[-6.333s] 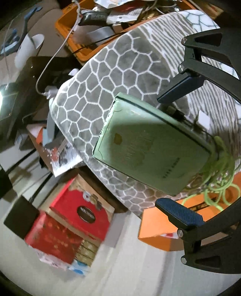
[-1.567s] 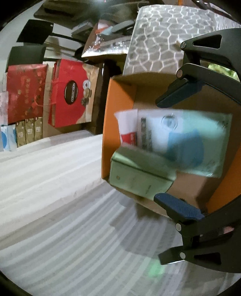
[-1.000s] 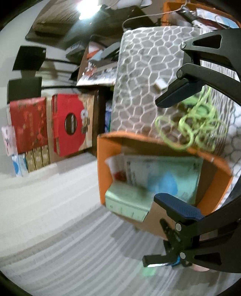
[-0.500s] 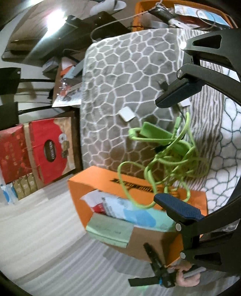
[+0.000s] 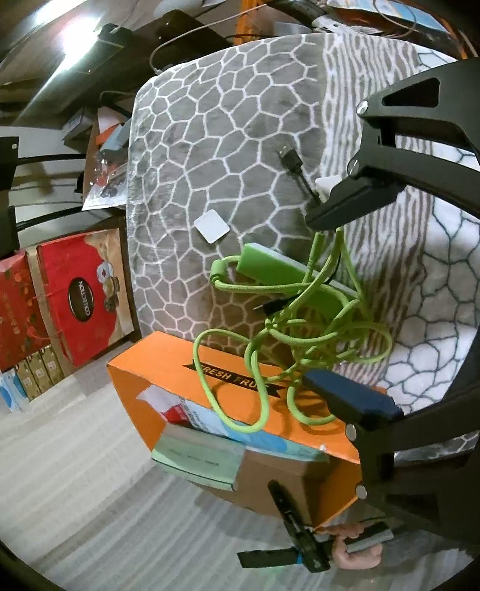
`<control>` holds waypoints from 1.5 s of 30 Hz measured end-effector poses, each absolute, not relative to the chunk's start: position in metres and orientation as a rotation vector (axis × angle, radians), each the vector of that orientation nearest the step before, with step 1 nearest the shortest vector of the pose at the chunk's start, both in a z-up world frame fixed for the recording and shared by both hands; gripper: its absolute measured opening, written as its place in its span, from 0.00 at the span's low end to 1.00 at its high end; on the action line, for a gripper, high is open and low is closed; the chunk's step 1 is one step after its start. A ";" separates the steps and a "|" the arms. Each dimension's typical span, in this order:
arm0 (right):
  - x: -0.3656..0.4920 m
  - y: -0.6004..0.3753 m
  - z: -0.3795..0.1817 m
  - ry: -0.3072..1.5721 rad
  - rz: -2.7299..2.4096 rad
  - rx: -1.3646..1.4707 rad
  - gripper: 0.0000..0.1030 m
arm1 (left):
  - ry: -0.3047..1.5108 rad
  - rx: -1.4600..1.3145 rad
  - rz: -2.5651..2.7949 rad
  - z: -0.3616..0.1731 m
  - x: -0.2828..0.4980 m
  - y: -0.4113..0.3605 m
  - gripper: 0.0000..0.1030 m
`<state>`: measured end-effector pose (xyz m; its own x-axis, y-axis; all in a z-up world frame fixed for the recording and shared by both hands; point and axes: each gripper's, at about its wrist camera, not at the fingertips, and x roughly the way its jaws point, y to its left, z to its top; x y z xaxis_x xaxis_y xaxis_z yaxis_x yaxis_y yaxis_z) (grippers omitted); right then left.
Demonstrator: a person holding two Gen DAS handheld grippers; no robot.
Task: Organize objects
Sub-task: 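Grasp the lime-green cable tangle with the right gripper and lift it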
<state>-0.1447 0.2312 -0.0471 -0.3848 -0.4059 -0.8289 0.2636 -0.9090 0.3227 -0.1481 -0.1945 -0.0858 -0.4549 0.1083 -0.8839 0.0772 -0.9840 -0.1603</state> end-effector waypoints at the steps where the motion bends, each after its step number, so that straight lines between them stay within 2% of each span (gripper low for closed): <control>1: -0.145 0.233 -0.047 -0.200 -2.315 1.441 0.72 | -0.278 -1.630 2.649 -0.086 -0.148 -0.195 0.03; 5: -0.147 0.234 -0.050 -0.205 -2.300 1.446 0.64 | -0.281 -1.631 2.649 -0.086 -0.148 -0.194 0.03; 14: -0.133 0.212 -0.047 -0.127 -2.255 1.417 0.62 | -0.276 -1.633 2.651 -0.086 -0.148 -0.195 0.03; 16: -0.132 0.206 -0.049 -0.110 -2.232 1.416 0.54 | -0.276 -1.633 2.651 -0.086 -0.148 -0.195 0.03; 18: -0.132 0.199 -0.054 -0.091 -2.212 1.432 0.42 | -0.277 -1.633 2.651 -0.086 -0.148 -0.195 0.03; 21: -0.133 0.191 -0.063 -0.056 -2.197 1.454 0.33 | -0.277 -1.634 2.651 -0.086 -0.147 -0.195 0.03; 32: -0.140 0.172 -0.080 -0.032 -2.151 1.485 0.32 | -0.277 -1.634 2.651 -0.086 -0.147 -0.194 0.03; 34: -0.140 0.168 -0.085 -0.010 -2.145 1.499 0.24 | -0.276 -1.635 2.651 -0.086 -0.147 -0.195 0.03; 35: -0.139 0.168 -0.086 -0.018 -2.143 1.488 0.11 | -0.275 -1.635 2.651 -0.086 -0.147 -0.194 0.03; 39: -0.138 0.178 -0.076 -0.094 -2.166 1.426 0.08 | -0.275 -1.636 2.649 -0.087 -0.147 -0.196 0.03; 45: -0.139 0.204 -0.032 -0.238 -2.206 1.299 0.07 | -0.276 -1.636 2.650 -0.087 -0.147 -0.196 0.03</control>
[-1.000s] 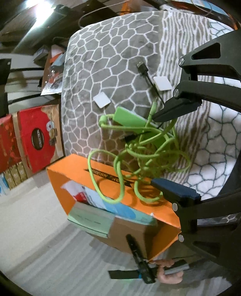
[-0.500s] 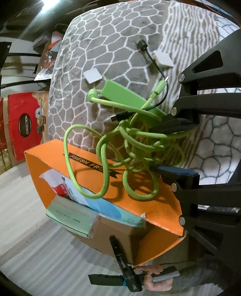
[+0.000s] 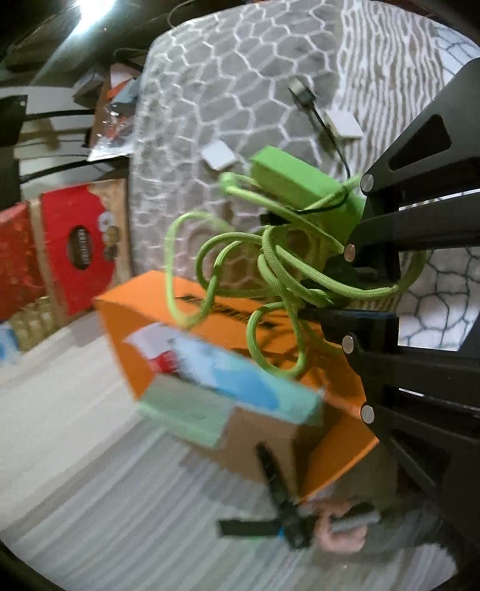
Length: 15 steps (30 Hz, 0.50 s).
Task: Organize objects
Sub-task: 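Grasp the lime-green cable tangle with the right gripper and lift it, then carry the green cable into the box and open the right gripper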
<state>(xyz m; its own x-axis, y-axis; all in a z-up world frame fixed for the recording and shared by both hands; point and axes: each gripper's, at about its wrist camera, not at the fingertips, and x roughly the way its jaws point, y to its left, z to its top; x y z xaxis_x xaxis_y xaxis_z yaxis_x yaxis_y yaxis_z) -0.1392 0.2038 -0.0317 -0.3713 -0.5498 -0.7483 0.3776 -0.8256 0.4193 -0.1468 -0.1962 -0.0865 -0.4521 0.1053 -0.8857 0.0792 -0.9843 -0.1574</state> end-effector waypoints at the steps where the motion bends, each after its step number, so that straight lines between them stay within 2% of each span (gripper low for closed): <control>1: -0.140 0.209 -0.019 -0.256 -2.214 1.271 0.07 | -0.276 -1.636 2.650 -0.087 -0.147 -0.198 0.03; 15: -0.139 0.234 0.096 -0.267 -2.322 1.049 0.07 | -0.276 -1.637 2.649 -0.087 -0.147 -0.196 0.03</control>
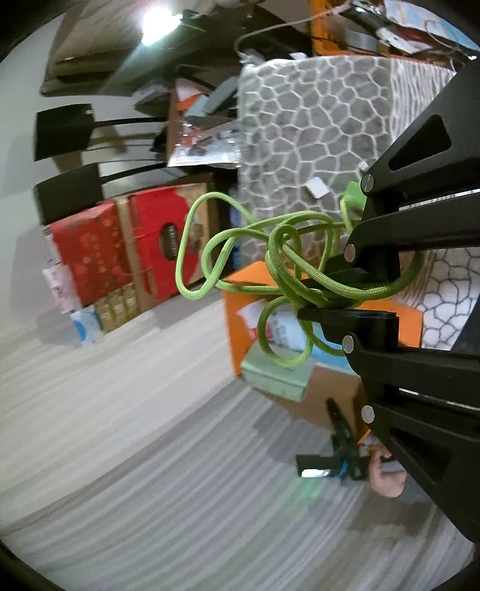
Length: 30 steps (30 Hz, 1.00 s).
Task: Organize objects
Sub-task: 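Carry the green cable into the box and open the right gripper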
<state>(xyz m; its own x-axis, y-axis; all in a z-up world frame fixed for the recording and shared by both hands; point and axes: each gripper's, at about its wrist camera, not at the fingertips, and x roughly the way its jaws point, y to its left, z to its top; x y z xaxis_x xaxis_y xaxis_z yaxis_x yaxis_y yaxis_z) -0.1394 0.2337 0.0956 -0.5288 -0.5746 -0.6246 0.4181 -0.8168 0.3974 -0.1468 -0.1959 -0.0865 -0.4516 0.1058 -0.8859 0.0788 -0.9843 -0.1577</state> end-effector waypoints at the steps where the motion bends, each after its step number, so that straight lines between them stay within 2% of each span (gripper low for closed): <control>1: -0.139 0.233 0.105 -0.257 -2.330 1.030 0.07 | -0.277 -1.636 2.648 -0.087 -0.146 -0.197 0.03; 16: -0.115 0.184 0.180 -0.131 -2.288 0.886 0.07 | -0.276 -1.637 2.649 -0.087 -0.146 -0.196 0.03; 30: -0.114 0.063 0.139 -0.025 -2.082 0.967 0.07 | -0.282 -1.638 2.646 -0.086 -0.145 -0.196 0.03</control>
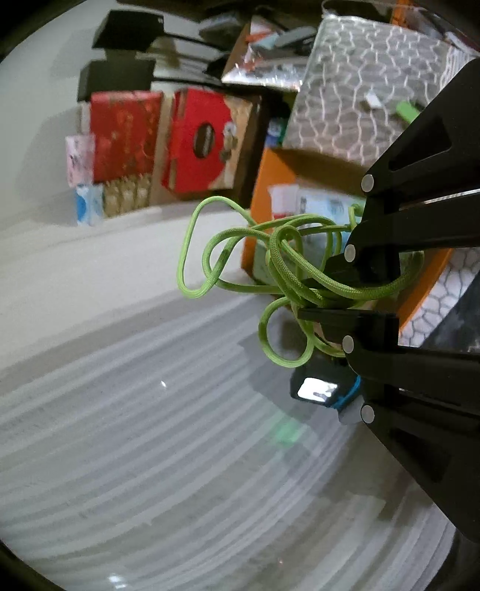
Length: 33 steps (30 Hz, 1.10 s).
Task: Organize objects
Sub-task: 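Carry the green cable into the box and open the right gripper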
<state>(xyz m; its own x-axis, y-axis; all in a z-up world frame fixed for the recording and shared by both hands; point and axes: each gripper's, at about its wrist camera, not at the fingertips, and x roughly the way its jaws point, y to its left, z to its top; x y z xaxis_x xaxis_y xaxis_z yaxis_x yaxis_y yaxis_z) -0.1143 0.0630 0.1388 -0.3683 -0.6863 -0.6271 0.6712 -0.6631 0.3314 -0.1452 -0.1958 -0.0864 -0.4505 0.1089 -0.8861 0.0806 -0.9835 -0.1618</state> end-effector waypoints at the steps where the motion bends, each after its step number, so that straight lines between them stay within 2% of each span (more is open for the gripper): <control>1: -0.114 0.056 0.134 -0.026 -2.068 0.973 0.07 | -0.283 -1.638 2.646 -0.086 -0.145 -0.196 0.03; 13: -0.119 -0.009 0.056 -0.075 -1.924 1.112 0.07 | -0.294 -1.636 2.643 -0.086 -0.141 -0.196 0.03; 21: -0.135 -0.010 0.005 -0.161 -1.909 1.213 0.07 | -0.297 -1.632 2.637 -0.085 -0.141 -0.196 0.03; 26: -0.138 -0.012 -0.028 -0.124 -1.906 1.293 0.08 | -0.288 -1.626 2.622 -0.085 -0.140 -0.196 0.03; 31: -0.135 -0.017 -0.047 -0.063 -1.901 1.348 0.13 | -0.288 -1.627 2.621 -0.085 -0.140 -0.197 0.03; 33: -0.132 -0.018 -0.047 -0.040 -1.905 1.348 0.19 | -0.281 -1.627 2.619 -0.085 -0.141 -0.197 0.03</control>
